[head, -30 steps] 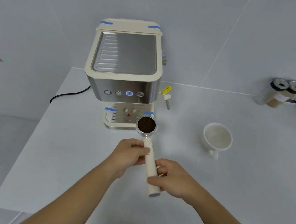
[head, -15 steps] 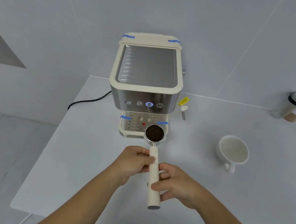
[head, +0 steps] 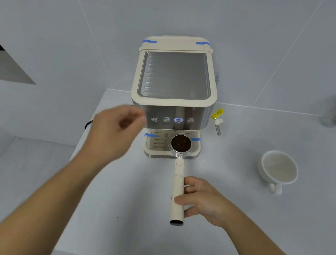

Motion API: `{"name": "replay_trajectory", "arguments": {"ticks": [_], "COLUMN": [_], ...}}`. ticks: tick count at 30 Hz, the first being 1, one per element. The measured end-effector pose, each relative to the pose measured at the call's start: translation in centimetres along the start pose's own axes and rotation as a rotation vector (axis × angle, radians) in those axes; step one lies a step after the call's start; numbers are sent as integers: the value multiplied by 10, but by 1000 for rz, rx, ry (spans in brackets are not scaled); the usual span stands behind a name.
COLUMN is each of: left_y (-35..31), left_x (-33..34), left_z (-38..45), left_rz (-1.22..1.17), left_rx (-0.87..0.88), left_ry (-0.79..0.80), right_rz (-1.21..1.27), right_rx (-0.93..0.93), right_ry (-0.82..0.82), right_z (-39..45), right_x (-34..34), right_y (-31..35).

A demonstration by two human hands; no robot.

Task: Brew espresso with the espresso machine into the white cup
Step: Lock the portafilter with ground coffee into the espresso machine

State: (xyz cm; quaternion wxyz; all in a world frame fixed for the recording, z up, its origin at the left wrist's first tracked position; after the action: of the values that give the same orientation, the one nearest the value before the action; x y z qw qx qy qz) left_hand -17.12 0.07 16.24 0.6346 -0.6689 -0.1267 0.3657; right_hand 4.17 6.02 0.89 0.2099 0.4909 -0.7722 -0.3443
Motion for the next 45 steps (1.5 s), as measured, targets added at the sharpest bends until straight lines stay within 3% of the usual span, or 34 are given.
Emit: {"name": "replay_trajectory", "arguments": {"ticks": [4,7,10,13,19,45], "left_y": [-40,-47,-43,-39,-35,-37], "left_x": [5,33,56,65,69,68], "left_z": [36,63,85,103,107,106], "left_rz": [161,374,488,543,677,636], "left_rx": [253,350,372,336,357,353], "left_ry": [13,239,449,494,492,440], "right_rz": [13,43,82,105,137,254], "right_rx": [-6,-19,-37,-64,-116,-219], "right_ry": [-20,-35,-44,-33,-36,-131], "right_z": [9,16,22,26,38,72], "right_x": [3,5,4,2,0,13], "right_y": [7,14,20,26,39,71]}}
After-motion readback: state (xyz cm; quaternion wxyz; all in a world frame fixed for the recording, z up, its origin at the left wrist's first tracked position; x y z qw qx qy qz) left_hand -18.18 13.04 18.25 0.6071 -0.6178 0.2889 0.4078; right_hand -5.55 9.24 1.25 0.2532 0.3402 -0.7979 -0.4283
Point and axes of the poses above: each hand's wrist, its own z-axis towards the middle knuckle, its own x-axis out of the palm, y = z × x, the point moved 5 cm from there along z, towards the middle knuckle, and after that the axes turned 14 degrees about -z, right-handed, at the moved point
